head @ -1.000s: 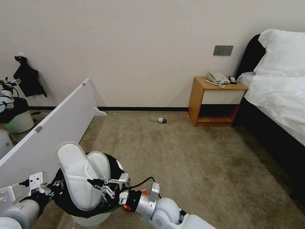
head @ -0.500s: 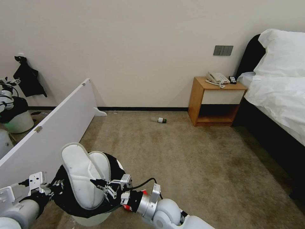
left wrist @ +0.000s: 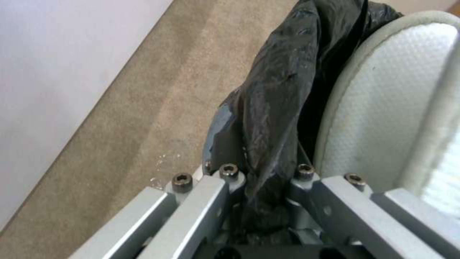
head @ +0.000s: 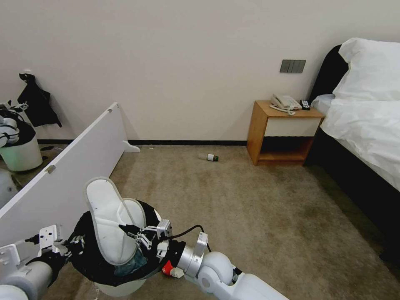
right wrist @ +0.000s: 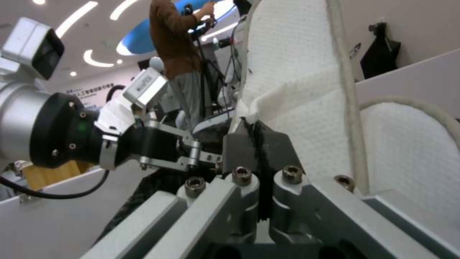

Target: Pick up the trash bin, then pick up the garbage from the floor and place it into the trash bin.

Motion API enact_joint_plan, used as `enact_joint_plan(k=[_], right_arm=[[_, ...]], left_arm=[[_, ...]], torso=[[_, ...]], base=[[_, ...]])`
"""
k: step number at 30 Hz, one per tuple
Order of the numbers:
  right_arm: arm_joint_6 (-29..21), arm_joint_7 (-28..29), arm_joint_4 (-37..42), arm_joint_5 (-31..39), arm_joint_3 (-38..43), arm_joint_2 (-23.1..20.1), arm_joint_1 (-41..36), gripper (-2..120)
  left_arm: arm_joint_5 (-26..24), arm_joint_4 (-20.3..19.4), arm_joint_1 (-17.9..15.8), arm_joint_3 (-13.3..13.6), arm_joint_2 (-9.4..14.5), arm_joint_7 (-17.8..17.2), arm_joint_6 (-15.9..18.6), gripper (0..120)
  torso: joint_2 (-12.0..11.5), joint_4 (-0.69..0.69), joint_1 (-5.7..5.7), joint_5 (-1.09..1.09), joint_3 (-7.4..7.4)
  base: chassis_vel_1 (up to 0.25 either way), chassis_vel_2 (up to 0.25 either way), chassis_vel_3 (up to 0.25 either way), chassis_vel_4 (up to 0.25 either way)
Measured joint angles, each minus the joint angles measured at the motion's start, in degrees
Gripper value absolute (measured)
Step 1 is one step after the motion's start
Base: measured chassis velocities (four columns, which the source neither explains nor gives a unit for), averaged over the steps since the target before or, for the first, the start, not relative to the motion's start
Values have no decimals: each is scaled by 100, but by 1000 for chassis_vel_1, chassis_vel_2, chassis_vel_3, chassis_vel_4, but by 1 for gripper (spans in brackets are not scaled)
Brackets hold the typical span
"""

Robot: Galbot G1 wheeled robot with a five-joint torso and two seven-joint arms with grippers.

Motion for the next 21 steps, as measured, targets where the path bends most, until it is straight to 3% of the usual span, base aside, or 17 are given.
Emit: enact_joint_plan(k=[21], right_arm=[[60, -62, -243, -268, -100, -71, -158, 0]], left_arm=[[-81, -22, -11, -24, 39, -16, 1, 4]], torso=[[0, 0, 0, 0, 0]], base=[[0, 0, 0, 0]])
